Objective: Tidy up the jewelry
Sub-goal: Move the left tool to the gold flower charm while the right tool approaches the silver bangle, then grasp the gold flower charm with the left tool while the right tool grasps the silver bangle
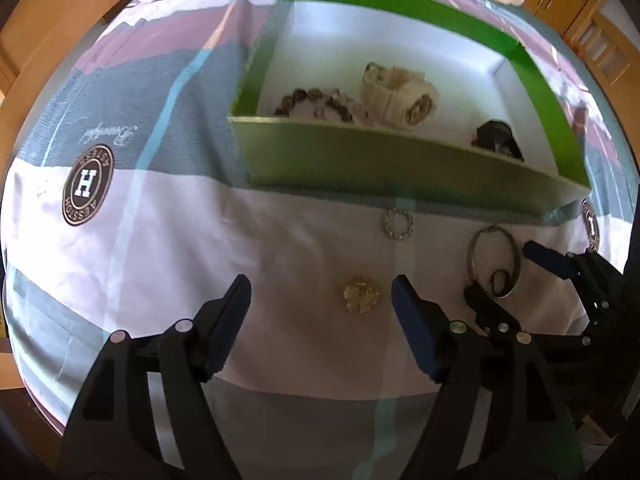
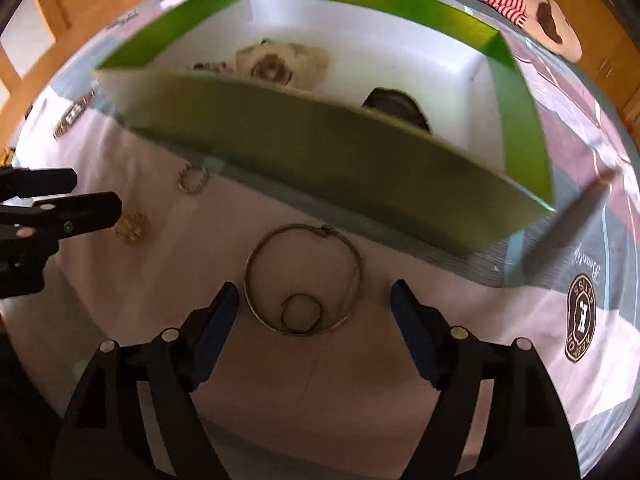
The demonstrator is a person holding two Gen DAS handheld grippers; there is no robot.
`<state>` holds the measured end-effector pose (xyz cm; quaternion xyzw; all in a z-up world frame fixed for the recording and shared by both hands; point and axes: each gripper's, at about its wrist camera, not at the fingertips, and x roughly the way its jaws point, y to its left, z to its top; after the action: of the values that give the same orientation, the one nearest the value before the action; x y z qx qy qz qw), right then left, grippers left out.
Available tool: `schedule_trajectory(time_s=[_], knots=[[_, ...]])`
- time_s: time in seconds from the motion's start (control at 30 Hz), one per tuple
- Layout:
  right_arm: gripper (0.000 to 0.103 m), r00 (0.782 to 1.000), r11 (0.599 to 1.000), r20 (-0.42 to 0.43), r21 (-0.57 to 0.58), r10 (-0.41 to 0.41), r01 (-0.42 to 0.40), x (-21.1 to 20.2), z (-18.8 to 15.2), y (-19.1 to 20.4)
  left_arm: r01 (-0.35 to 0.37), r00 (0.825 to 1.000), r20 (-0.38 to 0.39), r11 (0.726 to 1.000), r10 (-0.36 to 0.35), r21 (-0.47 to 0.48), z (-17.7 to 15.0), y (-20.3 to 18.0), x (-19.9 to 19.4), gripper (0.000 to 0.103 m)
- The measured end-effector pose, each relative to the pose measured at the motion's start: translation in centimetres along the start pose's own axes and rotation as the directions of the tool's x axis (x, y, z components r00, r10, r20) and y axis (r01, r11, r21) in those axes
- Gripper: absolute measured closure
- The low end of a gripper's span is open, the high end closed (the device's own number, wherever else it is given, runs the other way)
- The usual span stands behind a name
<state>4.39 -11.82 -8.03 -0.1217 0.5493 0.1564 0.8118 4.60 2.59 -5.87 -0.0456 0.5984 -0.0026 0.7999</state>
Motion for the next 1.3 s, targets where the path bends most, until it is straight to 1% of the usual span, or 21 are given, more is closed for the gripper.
schedule_trajectory(time_s=[0.03,0.1,0.13,0.17,0.2,0.3,0.43,0.57,0.73,1.03,1.1,1.13,1.2,1.23,1.3], knots=[[0.025,1.000,1.000,0.020,0.002,0.006,-0.006,0.0,0.0,0.1,0.000,1.000,-0.008,1.000,0.000,0.000,0.0,0.0,0.2,0.026],[0.025,1.000,1.000,0.025,0.009,0.015,-0.015,0.0,0.0,0.1,0.002,1.000,-0.023,1.000,-0.002,-0.001,-0.1,-0.1,0.6,0.024],[0.027,0.999,1.000,0.025,0.018,0.021,-0.021,0.0,0.0,0.0,0.002,1.000,-0.028,1.000,-0.002,0.000,-0.1,-0.1,0.8,0.024],[0.039,0.999,0.999,0.029,0.027,0.028,-0.029,0.0,0.0,-0.1,0.000,0.999,-0.033,1.000,0.000,0.001,-0.1,-0.2,0.9,0.023],[0.042,0.999,0.999,0.035,0.032,0.039,-0.040,-0.2,0.0,-0.1,-0.003,0.999,-0.038,1.000,0.004,0.002,-0.1,-0.1,1.2,0.023],[0.042,0.997,0.997,0.017,0.035,0.069,-0.070,-0.6,-0.2,-0.3,-0.011,0.998,-0.054,1.000,0.011,0.008,-0.2,-0.2,1.7,0.022],[0.042,0.997,0.996,0.002,0.044,0.076,-0.076,-0.9,-0.6,-0.4,-0.019,0.998,-0.062,0.999,0.021,0.030,-0.4,-0.8,2.2,0.022],[0.042,0.997,0.996,-0.009,0.053,0.074,-0.073,-0.7,-0.6,-0.7,-0.042,0.997,-0.064,0.998,0.046,0.051,-0.6,-1.5,2.9,0.021],[0.042,0.999,0.998,-0.007,0.034,0.053,-0.053,-0.6,-1.0,-0.6,-0.085,0.995,-0.050,0.994,0.088,0.069,-0.6,-2.3,3.4,0.020],[0.041,0.999,0.999,-0.005,0.032,0.040,-0.040,-0.6,-0.7,0.0,-0.081,0.995,-0.044,0.994,0.085,0.071,-0.6,-2.1,3.2,0.019],[0.041,0.999,0.999,-0.004,0.032,0.036,-0.036,-0.7,-0.7,0.0,-0.081,0.996,-0.040,0.994,0.084,0.078,-0.6,-2.2,3.1,0.024],[0.041,0.999,0.999,-0.004,0.032,0.035,-0.035,-0.7,-0.8,0.0,-0.081,0.996,-0.038,0.993,0.084,0.080,-1.2,-2.4,2.8,0.025],[0.041,0.999,0.999,-0.004,0.033,0.035,-0.035,-0.7,-0.9,0.1,-0.080,0.996,-0.030,0.993,0.083,0.088,-1.2,-2.6,2.5,0.034],[0.041,0.999,0.999,-0.004,0.032,0.034,-0.034,-0.7,-0.9,0.1,-0.077,0.996,-0.026,0.993,0.080,0.090,-1.3,-2.7,2.4,0.036],[0.041,0.999,0.999,-0.004,0.032,0.035,-0.034,-0.7,-0.9,0.1,-0.067,0.997,-0.021,0.994,0.069,0.090,-1.3,-2.8,2.1,0.049]])
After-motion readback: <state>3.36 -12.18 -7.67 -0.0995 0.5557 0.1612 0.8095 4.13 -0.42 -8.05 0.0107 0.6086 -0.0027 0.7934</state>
